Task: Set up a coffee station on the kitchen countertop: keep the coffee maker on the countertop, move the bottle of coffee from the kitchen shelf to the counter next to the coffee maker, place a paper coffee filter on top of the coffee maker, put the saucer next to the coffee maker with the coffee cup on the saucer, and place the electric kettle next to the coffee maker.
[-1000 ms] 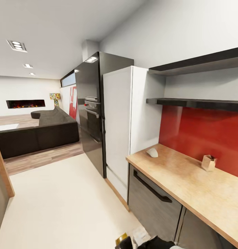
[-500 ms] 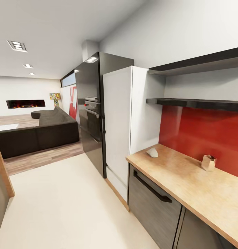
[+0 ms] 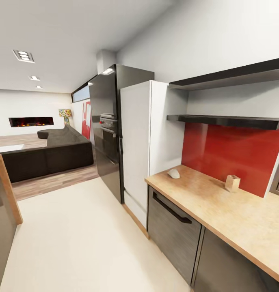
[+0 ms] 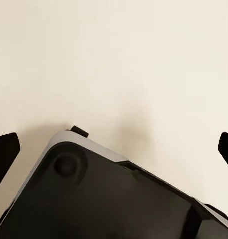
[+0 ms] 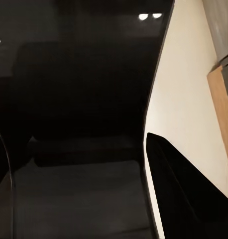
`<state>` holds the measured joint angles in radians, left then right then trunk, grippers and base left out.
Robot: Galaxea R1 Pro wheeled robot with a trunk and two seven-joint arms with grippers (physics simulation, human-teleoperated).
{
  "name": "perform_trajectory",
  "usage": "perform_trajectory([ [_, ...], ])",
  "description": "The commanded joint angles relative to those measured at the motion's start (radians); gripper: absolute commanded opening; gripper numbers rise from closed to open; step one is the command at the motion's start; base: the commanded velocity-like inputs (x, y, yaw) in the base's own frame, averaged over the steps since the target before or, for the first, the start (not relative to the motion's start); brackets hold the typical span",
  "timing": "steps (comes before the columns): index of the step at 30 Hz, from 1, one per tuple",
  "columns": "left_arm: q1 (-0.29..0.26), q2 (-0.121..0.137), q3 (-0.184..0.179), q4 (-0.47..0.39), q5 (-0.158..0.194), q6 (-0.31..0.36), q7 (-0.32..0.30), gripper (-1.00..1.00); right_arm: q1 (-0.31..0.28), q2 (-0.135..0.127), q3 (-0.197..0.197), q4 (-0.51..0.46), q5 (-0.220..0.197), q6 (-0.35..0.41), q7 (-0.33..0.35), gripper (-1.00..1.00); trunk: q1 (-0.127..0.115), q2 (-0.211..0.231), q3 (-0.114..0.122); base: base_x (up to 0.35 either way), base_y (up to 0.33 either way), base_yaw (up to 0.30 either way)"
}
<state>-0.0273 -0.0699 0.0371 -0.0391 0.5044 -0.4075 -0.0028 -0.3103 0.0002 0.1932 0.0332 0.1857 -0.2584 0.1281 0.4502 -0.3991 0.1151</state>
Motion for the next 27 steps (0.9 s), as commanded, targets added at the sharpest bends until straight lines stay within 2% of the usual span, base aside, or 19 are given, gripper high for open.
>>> perform_trajectory([
  [1, 0.0, 0.0, 0.003, 0.001, -0.001, -0.003, 0.0, 1.0, -0.001, 0.0, 0.001, 0.003, 0.002, -0.006, 0.0, -1.0, 0.0, -0.001, 0.0, -0.293, -0.146, 0.0],
  [8, 0.0, -0.001, 0.002, 0.001, -0.004, -0.004, 0.0, 1.0, -0.001, -0.003, -0.001, 0.003, -0.001, -0.008, -0.007, -1.0, 0.0, -0.001, 0.005, -0.248, -0.217, -0.146],
  [13, 0.0, -0.001, 0.001, 0.001, -0.005, -0.004, 0.0, 1.0, -0.001, -0.005, -0.004, 0.002, -0.002, 0.006, -0.049, -1.0, 0.0, -0.001, 0.011, -0.225, -0.255, -0.218],
  [17, 0.0, -0.001, 0.001, 0.001, -0.004, -0.004, 0.0, 1.0, 0.001, -0.025, -0.004, 0.003, -0.001, 0.008, -0.072, -1.0, 0.0, -0.001, 0.015, -0.226, -0.257, -0.222],
  [23, 0.0, -0.001, 0.001, 0.001, -0.005, -0.003, 0.0, 1.0, 0.017, -0.035, -0.004, 0.004, -0.002, 0.008, -0.074, -1.0, 0.0, -0.001, 0.022, -0.237, -0.244, -0.215],
  [27, 0.0, -0.002, 0.0, 0.001, -0.007, -0.001, 0.0, 1.0, 0.027, -0.06, -0.005, 0.004, -0.002, 0.008, -0.1, -1.0, 0.0, -0.001, 0.027, -0.242, -0.238, -0.201],
])
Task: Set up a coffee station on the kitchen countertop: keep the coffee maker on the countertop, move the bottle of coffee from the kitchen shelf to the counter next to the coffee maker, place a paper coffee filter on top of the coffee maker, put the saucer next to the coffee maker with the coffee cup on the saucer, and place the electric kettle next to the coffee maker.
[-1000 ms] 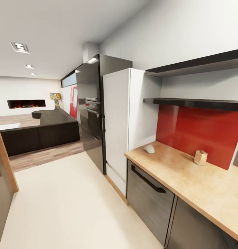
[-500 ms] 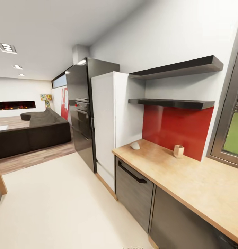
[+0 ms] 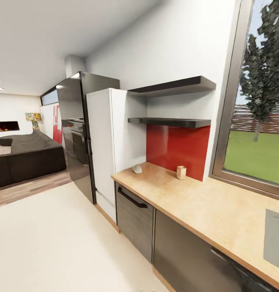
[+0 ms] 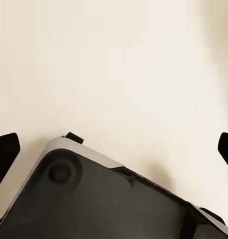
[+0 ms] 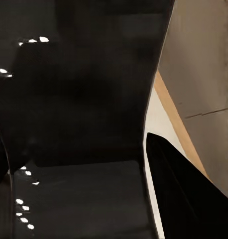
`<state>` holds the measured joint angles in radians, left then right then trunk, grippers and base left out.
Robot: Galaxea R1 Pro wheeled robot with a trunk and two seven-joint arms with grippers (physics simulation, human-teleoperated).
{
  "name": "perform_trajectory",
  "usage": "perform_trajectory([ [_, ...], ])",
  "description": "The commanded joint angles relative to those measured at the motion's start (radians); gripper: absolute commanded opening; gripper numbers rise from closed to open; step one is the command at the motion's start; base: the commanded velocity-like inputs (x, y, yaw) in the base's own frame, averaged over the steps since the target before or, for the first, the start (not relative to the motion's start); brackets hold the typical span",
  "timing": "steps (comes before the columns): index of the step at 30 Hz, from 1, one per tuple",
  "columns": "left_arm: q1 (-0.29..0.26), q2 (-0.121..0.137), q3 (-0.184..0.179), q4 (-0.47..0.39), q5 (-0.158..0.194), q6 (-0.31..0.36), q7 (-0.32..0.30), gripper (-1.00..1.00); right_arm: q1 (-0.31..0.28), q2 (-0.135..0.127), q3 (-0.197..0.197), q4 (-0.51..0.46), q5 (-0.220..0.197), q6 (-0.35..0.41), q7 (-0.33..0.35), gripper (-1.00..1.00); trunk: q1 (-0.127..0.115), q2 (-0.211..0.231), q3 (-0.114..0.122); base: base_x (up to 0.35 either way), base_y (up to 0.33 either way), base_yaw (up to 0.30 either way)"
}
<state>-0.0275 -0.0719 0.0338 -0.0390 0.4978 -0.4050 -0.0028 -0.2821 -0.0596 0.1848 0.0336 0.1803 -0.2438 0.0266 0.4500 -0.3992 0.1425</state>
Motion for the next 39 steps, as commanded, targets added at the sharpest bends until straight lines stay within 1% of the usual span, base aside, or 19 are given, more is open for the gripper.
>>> perform_trajectory([
  [1, 0.0, 0.0, 0.003, 0.001, -0.001, -0.003, 0.0, 1.0, 0.002, -0.007, 0.004, 0.003, 0.004, -0.006, -0.002, -1.0, 0.0, -0.001, 0.001, -0.242, -0.238, -0.2],
  [4, 0.0, -0.001, 0.003, 0.001, -0.001, -0.003, 0.0, 1.0, 0.013, -0.027, 0.004, 0.003, 0.004, -0.006, -0.005, -1.0, 0.0, -0.001, 0.004, -0.242, -0.238, -0.2],
  [5, 0.0, -0.001, 0.004, 0.001, -0.001, -0.003, 0.0, 1.0, 0.02, -0.042, 0.004, 0.003, 0.004, -0.007, -0.006, -1.0, 0.0, -0.001, 0.005, -0.242, -0.238, -0.201],
  [6, 0.0, -0.001, 0.004, 0.001, -0.001, -0.003, 0.0, 1.0, 0.024, -0.048, 0.004, 0.003, 0.003, -0.007, -0.005, -1.0, 0.0, -0.001, 0.007, -0.242, -0.238, -0.201],
  [7, 0.0, -0.002, 0.004, 0.001, -0.001, -0.003, 0.0, 1.0, 0.038, -0.067, 0.004, 0.003, 0.004, -0.011, -0.004, -1.0, 0.0, -0.001, 0.008, -0.242, -0.238, -0.202],
  [8, 0.0, -0.002, 0.004, 0.001, -0.001, -0.003, 0.0, 1.0, 0.042, -0.073, 0.004, 0.003, 0.004, -0.012, -0.003, -1.0, 0.0, -0.001, 0.009, -0.242, -0.238, -0.202],
  [11, 0.0, -0.002, 0.004, 0.001, -0.001, -0.003, 0.0, 1.0, 0.075, -0.105, 0.004, 0.003, 0.004, -0.015, -0.001, -1.0, 0.0, -0.001, 0.012, -0.242, -0.238, -0.202],
  [14, 0.0, -0.002, 0.005, 0.001, -0.001, -0.003, 0.0, 1.0, 0.109, -0.122, 0.004, 0.003, 0.005, -0.017, 0.0, -1.0, 0.0, -0.001, 0.016, -0.242, -0.238, -0.207],
  [15, 0.0, -0.002, 0.005, 0.001, -0.001, -0.004, 0.0, 1.0, 0.122, -0.137, 0.004, 0.003, 0.006, -0.018, 0.001, -1.0, 0.0, -0.001, 0.017, -0.242, -0.238, -0.213],
  [18, 0.0, -0.002, 0.005, 0.001, 0.0, -0.005, 0.0, 1.0, 0.135, -0.177, 0.004, 0.003, 0.006, -0.021, 0.003, -1.0, 0.0, -0.001, 0.021, -0.201, -0.198, -0.216],
  [19, 0.0, -0.002, 0.005, 0.001, 0.0, -0.005, 0.0, 1.0, 0.137, -0.184, 0.004, 0.003, 0.005, -0.022, 0.004, -1.0, 0.0, -0.001, 0.022, -0.086, -0.085, -0.217],
  [22, 0.0, -0.001, 0.005, 0.001, 0.0, -0.004, 0.0, 1.0, 0.146, -0.193, 0.004, 0.003, 0.004, -0.029, 0.005, -1.0, 0.0, -0.001, 0.024, -0.036, -0.036, -0.161],
  [26, 0.0, -0.002, 0.005, 0.001, -0.001, -0.005, 0.0, 1.0, 0.169, -0.193, 0.004, 0.003, 0.004, -0.055, 0.006, -1.0, 0.0, -0.001, 0.025, -0.033, -0.097, -0.031],
  [29, 0.0, -0.002, 0.005, 0.001, -0.001, -0.005, 0.0, 1.0, 0.177, -0.193, 0.004, 0.003, 0.003, -0.076, 0.005, -1.0, 0.0, -0.001, 0.025, -0.073, -0.246, -0.005],
  [39, 0.0, -0.002, 0.004, 0.001, -0.001, -0.005, 0.0, 1.0, 0.179, -0.19, 0.004, 0.003, 0.002, -0.08, 0.005, -1.0, 0.0, -0.001, 0.025, -0.09, -0.281, 0.0],
])
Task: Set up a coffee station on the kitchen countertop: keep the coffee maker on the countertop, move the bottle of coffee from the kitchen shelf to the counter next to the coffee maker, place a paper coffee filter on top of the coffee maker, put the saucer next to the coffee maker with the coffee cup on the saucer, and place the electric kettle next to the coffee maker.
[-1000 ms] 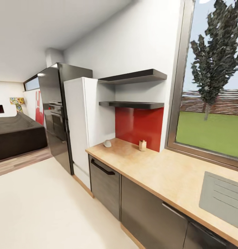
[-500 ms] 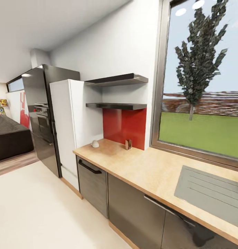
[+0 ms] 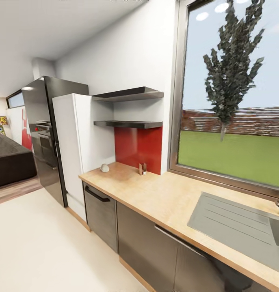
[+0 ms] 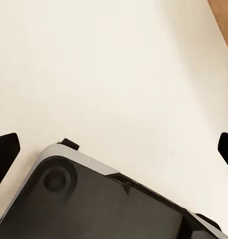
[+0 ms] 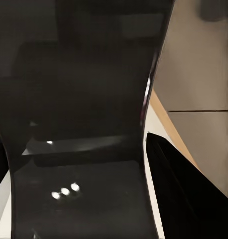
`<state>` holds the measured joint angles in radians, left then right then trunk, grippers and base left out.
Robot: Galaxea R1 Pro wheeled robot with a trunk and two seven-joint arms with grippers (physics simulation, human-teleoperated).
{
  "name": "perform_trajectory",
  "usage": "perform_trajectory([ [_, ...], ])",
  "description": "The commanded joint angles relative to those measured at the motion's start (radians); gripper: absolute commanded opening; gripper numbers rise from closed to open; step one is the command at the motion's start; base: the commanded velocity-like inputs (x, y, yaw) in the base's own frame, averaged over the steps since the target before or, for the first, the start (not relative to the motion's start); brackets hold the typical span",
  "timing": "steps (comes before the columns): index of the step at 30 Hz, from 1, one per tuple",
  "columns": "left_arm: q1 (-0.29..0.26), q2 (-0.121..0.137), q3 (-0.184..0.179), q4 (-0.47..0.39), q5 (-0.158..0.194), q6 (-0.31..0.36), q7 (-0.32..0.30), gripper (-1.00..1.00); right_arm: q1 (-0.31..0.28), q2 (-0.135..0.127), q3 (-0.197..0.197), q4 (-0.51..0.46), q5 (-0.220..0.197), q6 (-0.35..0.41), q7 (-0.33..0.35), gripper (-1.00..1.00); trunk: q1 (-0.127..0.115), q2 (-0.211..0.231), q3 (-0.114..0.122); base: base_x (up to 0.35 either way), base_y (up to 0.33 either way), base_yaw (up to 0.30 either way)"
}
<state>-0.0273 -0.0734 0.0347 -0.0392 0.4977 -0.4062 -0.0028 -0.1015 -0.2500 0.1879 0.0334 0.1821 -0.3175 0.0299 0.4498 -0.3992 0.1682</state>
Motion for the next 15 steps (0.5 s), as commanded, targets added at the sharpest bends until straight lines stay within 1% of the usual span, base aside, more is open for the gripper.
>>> perform_trajectory([
  [1, 0.0, 0.0, 0.003, 0.001, -0.001, -0.003, 0.0, 1.0, -0.001, 0.0, 0.001, 0.003, 0.0, -0.006, 0.002, -1.0, 0.0, -0.001, 0.0, -0.14, -0.292, -0.021],
  [2, 0.0, 0.0, 0.004, 0.001, -0.001, -0.003, 0.0, 1.0, -0.002, 0.0, 0.001, 0.003, 0.0, -0.006, 0.002, -1.0, 0.0, -0.001, 0.0, -0.154, -0.293, -0.079],
  [5, 0.0, 0.0, 0.004, 0.001, -0.001, -0.003, 0.0, 1.0, -0.001, -0.003, 0.0, 0.003, -0.027, -0.006, 0.002, -1.0, 0.0, -0.001, 0.003, -0.201, -0.279, -0.196],
  [6, 0.0, 0.0, 0.003, 0.001, -0.001, -0.003, 0.0, 1.0, -0.001, -0.003, -0.001, 0.003, -0.045, -0.006, 0.002, -1.0, 0.0, -0.001, 0.004, -0.222, -0.266, -0.217],
  [7, 0.0, 0.0, 0.003, 0.001, -0.001, -0.003, 0.0, 1.0, -0.001, -0.003, -0.001, 0.003, -0.051, -0.006, 0.002, -1.0, 0.0, -0.001, 0.006, -0.225, -0.263, -0.22],
  [15, 0.0, 0.0, 0.003, 0.001, -0.001, -0.003, 0.0, 1.0, -0.001, -0.003, -0.001, 0.003, -0.056, -0.006, 0.002, -1.0, 0.0, -0.001, 0.015, -0.228, -0.262, -0.222],
])
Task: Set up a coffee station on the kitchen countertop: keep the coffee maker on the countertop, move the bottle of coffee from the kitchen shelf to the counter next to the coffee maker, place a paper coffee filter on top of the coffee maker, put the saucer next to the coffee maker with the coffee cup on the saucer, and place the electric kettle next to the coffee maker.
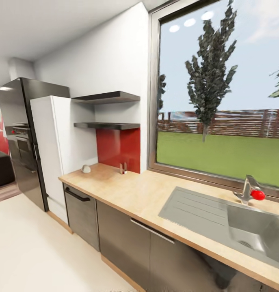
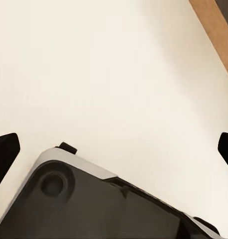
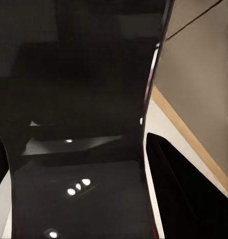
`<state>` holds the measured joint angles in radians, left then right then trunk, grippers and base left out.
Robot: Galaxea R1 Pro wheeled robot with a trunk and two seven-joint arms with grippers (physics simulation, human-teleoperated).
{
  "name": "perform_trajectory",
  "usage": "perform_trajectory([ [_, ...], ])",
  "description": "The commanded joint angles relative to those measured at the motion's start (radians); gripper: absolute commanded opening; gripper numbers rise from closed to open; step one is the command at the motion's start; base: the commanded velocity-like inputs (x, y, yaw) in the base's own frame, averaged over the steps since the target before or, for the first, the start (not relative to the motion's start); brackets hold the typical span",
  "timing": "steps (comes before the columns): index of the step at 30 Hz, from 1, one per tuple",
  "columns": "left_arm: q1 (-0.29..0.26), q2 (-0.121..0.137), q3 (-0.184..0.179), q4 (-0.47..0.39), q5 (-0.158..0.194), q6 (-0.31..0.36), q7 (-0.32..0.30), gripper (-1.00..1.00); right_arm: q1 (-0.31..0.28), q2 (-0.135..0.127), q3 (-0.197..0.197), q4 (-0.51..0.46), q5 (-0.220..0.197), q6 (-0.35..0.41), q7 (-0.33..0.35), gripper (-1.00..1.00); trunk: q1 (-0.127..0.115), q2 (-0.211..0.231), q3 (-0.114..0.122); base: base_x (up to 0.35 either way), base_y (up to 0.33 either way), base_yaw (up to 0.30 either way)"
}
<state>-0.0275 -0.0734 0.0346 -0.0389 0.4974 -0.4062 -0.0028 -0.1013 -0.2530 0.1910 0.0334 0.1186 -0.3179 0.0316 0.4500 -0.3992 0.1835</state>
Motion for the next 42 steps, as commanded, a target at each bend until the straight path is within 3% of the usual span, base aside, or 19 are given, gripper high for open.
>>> perform_trajectory([
  [1, 0.0, 0.0, 0.003, 0.001, 0.0, -0.003, 0.0, 1.0, -0.001, 0.0, -0.004, 0.003, 0.007, -0.006, 0.001, -1.0, 0.0, -0.001, 0.001, -0.228, -0.261, -0.193],
  [22, 0.0, 0.0, -0.003, 0.001, 0.0, -0.002, 0.0, 1.0, -0.002, -0.003, -0.004, 0.003, 0.005, -0.008, 0.001, -1.0, 0.0, -0.001, 0.003, -0.135, -0.301, -0.031],
  [42, 0.0, -0.003, -0.01, 0.004, 0.0, -0.003, 0.0, 1.0, -0.002, 0.001, -0.004, 0.003, 0.004, -0.008, 0.001, -1.0, 0.0, -0.001, 0.003, -0.193, -0.281, -0.283],
])
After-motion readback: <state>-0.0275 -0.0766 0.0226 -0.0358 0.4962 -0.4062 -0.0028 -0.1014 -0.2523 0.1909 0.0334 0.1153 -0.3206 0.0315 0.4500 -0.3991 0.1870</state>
